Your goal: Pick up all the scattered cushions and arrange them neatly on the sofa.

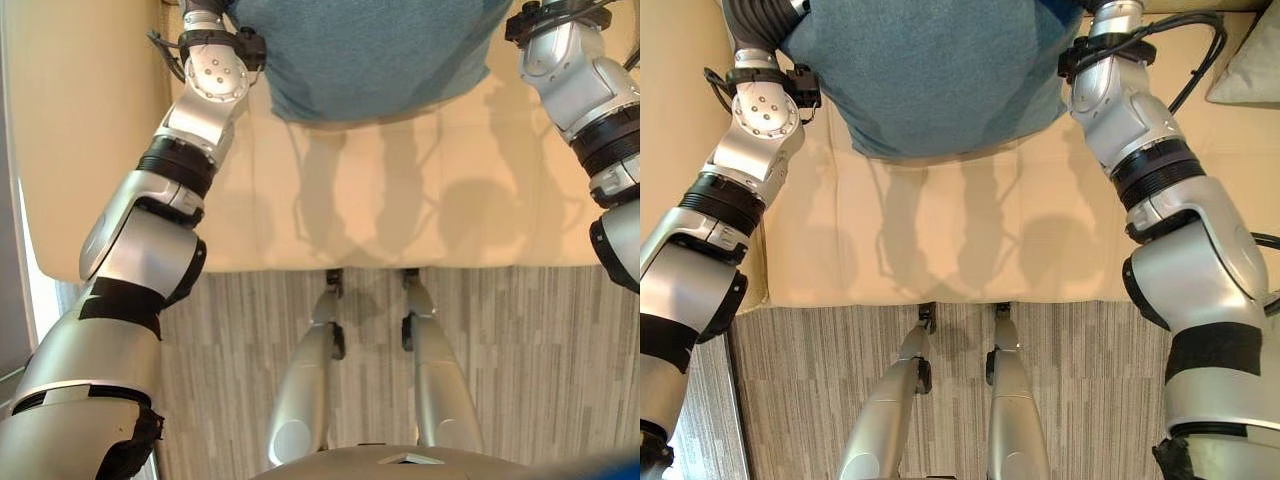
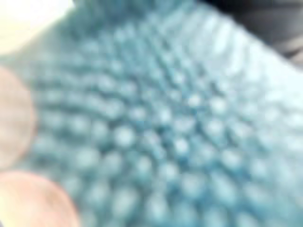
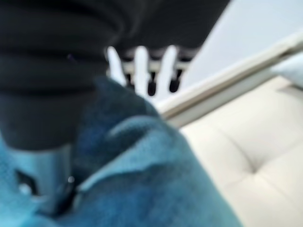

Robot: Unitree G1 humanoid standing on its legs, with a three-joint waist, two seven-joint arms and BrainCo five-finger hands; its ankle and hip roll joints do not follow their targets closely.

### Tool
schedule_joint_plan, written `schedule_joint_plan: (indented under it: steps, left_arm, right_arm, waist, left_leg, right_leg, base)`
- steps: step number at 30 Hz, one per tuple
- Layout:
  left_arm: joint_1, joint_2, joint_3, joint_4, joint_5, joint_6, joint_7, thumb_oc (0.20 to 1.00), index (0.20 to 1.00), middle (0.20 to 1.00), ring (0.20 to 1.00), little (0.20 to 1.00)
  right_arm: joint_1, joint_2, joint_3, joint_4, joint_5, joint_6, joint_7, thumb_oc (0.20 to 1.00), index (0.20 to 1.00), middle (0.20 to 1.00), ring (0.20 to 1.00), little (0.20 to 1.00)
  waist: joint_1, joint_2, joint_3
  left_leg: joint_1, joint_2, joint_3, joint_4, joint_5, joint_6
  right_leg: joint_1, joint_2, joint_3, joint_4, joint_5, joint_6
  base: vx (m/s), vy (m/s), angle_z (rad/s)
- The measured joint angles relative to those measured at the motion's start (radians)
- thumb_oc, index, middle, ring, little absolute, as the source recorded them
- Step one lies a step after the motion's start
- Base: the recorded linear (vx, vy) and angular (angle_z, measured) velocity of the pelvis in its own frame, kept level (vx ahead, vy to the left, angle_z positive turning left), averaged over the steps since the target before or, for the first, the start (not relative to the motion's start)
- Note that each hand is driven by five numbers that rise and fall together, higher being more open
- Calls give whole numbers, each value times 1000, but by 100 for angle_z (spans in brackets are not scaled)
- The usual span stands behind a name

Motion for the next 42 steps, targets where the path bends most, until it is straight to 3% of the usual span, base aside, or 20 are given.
schedule_joint_plan:
  steps: [8, 22, 24, 26, 28, 30, 32, 33, 36, 37, 39, 41, 42]
  left_arm:
    - [-93, 80, -10, 67, -65, 10, -44, 1000, 1000, 1000, 1000, 1000]
    - [-95, 317, 1, 114, -187, 4, -101, 1000, 1000, 1000, 1000, 1000]
    - [-48, 332, 86, 32, -215, -19, -101, 1000, 1000, 1000, 1000, 1000]
    - [-14, 349, 90, -11, -220, -34, -101, 1000, 1000, 1000, 1000, 1000]
    - [154, 356, 206, -227, -214, -62, -101, 1000, 1000, 1000, 1000, 1000]
    - [283, 342, 225, -303, -198, -72, -101, 1000, 1000, 1000, 1000, 1000]
    - [384, 338, 238, -368, -172, -74, -102, 1000, 1000, 1000, 1000, 1000]
    - [509, 331, 307, -481, -147, -73, -114, 1000, 1000, 1000, 1000, 1000]
    - [722, 273, 431, -618, -93, -81, -133, 1000, 1000, 1000, 1000, 1000]
    - [927, 194, 523, -721, -56, -81, -149, 1000, 1000, 1000, 1000, 1000]
    - [1064, 136, 526, -729, -50, -66, -173, 1000, 1000, 1000, 1000, 1000]
    - [1240, 25, 561, -720, -11, -47, -197, 1000, 1000, 1000, 1000, 1000]
    - [1286, 14, 535, -712, 13, -29, -210, 1000, 1000, 1000, 1000, 1000]
  right_arm:
    - [-86, -31, 76, 83, 80, -22, 60, 1000, 1000, 1000, 1000, 1000]
    - [-126, -198, 139, 95, 156, -45, 96, 1000, 1000, 1000, 1000, 1000]
    - [-106, -258, 122, 24, 169, -46, 97, 1000, 1000, 1000, 1000, 1000]
    - [-99, -292, 113, -16, 172, -48, 97, 1000, 1000, 1000, 1000, 1000]
    - [13, -403, 30, -200, 168, -58, 98, 1000, 1000, 1000, 1000, 1000]
    - [148, -446, -63, -283, 152, -67, 100, 1000, 1000, 1000, 1000, 1000]
    - [265, -456, -150, -324, 147, -69, 99, 1000, 1000, 1000, 1000, 1000]
    - [421, -463, -297, -394, 118, -78, 103, 1000, 1000, 1000, 1000, 1000]
    - [710, -461, -518, -484, 90, -87, 117, 1000, 1000, 1000, 1000, 1000]
    - [968, -414, -704, -562, 64, -97, 132, 1000, 1000, 1000, 1000, 1000]
    - [1150, -364, -782, -565, 49, -94, 147, 1000, 1000, 1000, 1000, 1000]
    - [1338, -226, -872, -590, 34, -96, 177, 1000, 1000, 1000, 1000, 1000]
    - [1381, -197, -868, -576, 29, -96, 193, 1000, 1000, 1000, 1000, 1000]
  waist:
    - [-3, 0, 0]
    - [13, 0, 0]
    - [23, 0, 0]
    - [21, 0, 0]
    - [26, 0, 0]
    - [19, -1, 0]
    - [13, -1, 0]
    - [11, -1, 0]
    - [16, -2, 0]
    - [19, -3, -1]
    - [20, -7, -10]
    - [19, -23, -35]
    - [21, -30, -51]
  left_leg:
    - [-20, 1, -3, 5, 4, -1]
    - [-44, -1, -24, 5, 10, -4]
    - [-43, -1, -25, 6, 11, -3]
    - [-43, -1, -26, 7, 11, -3]
    - [-26, -2, -28, 5, 11, -3]
    - [15, -1, -35, -1, 11, -3]
    - [49, -2, -50, -6, 9, -4]
    - [74, 0, -55, -15, 9, -5]
    - [122, 1, -60, -19, -2, -12]
    - [176, 1, -66, -26, -9, -11]
    - [220, 3, -80, -37, -24, -12]
    - [280, 5, -84, -48, -35, -14]
    - [290, 5, -85, -51, -38, -12]
  right_leg:
    - [-19, 0, -3, 9, 1, -1]
    - [-35, -5, -25, 16, -3, 1]
    - [-35, -5, -26, 17, -3, 1]
    - [-34, -5, -27, 18, -3, 1]
    - [-17, -5, -31, 24, -10, 2]
    - [27, -4, -43, 23, -19, 3]
    - [63, -8, -56, 24, -31, 4]
    - [88, -5, -68, 26, -39, 4]
    - [136, -6, -76, 29, -58, 7]
    - [191, -6, -83, 28, -67, 5]
    - [237, -9, -92, 24, -87, 11]
    - [304, -8, -102, 6, -91, 4]
    - [316, -7, -104, -1, -94, 7]
  base:
    - [0, 0, 0]
    - [-6, -6, 3]
    - [0, 0, 0]
    - [0, 0, 0]
    - [18, -43, 5]
    - [8, -40, 11]
    - [33, -41, 16]
    - [55, -49, 17]
    - [80, -50, 10]
    - [111, -37, 10]
    - [98, -17, 10]
    - [102, -13, 8]
    - [123, -11, 9]
